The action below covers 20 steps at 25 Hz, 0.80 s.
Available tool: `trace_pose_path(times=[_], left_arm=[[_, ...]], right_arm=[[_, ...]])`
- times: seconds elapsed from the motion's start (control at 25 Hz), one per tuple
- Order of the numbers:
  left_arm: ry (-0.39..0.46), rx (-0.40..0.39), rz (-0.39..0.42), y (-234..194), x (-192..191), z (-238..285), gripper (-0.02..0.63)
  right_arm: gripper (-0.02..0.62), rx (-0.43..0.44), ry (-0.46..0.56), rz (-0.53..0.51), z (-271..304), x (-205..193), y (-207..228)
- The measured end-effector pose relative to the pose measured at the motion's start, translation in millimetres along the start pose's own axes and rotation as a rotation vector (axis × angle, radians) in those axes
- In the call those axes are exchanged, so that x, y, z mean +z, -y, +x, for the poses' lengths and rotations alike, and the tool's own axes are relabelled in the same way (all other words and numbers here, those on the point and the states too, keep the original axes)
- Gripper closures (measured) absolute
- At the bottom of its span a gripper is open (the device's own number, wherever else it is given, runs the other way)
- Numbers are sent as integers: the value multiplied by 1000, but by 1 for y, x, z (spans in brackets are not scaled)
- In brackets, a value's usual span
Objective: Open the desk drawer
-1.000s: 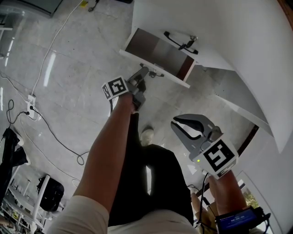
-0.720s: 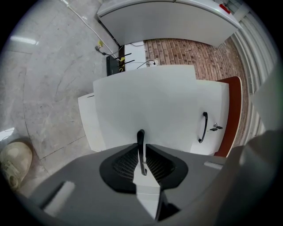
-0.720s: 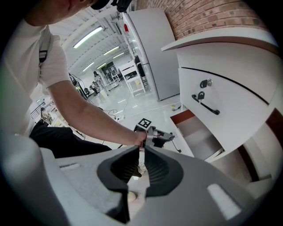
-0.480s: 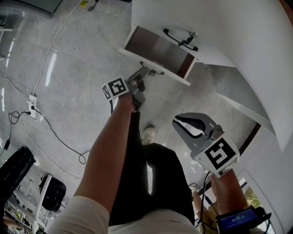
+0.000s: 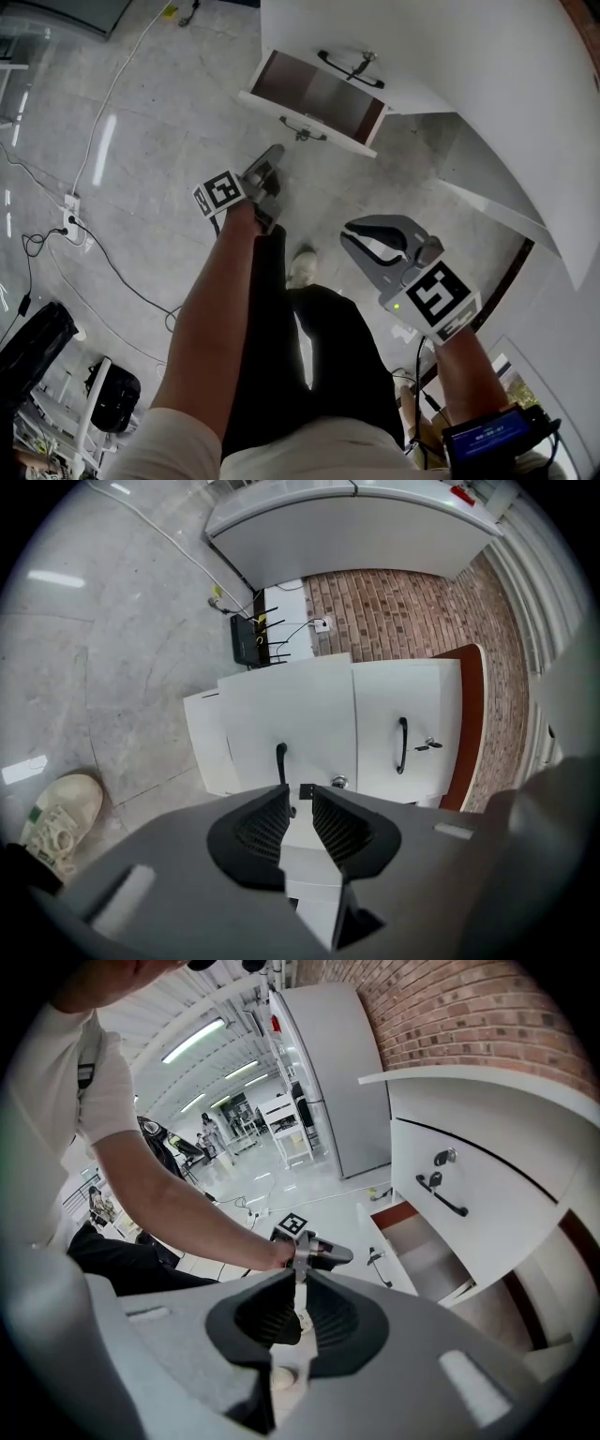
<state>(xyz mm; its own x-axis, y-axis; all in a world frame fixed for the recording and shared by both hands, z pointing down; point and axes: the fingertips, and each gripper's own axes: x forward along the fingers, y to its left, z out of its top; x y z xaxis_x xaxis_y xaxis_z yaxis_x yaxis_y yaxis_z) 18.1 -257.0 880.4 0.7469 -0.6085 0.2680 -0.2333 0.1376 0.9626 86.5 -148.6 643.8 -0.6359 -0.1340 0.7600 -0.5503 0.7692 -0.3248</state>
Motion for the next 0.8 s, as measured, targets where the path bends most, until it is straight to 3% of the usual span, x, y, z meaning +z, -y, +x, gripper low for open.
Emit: trace_pose_path(times=[0.32,0.64,0.8], left_arm=[[-27,20,54,57,-24,-64,525],[-103,-16,144,163,-59,-127,597],[-162,-40,194,230,-83,-153,603]], right_arm=[[563,13,-11,-64,-41,12,-36],[566,-8,44,-104,-105,37,-72],[568,-31,74,-109,-144,50,-94]])
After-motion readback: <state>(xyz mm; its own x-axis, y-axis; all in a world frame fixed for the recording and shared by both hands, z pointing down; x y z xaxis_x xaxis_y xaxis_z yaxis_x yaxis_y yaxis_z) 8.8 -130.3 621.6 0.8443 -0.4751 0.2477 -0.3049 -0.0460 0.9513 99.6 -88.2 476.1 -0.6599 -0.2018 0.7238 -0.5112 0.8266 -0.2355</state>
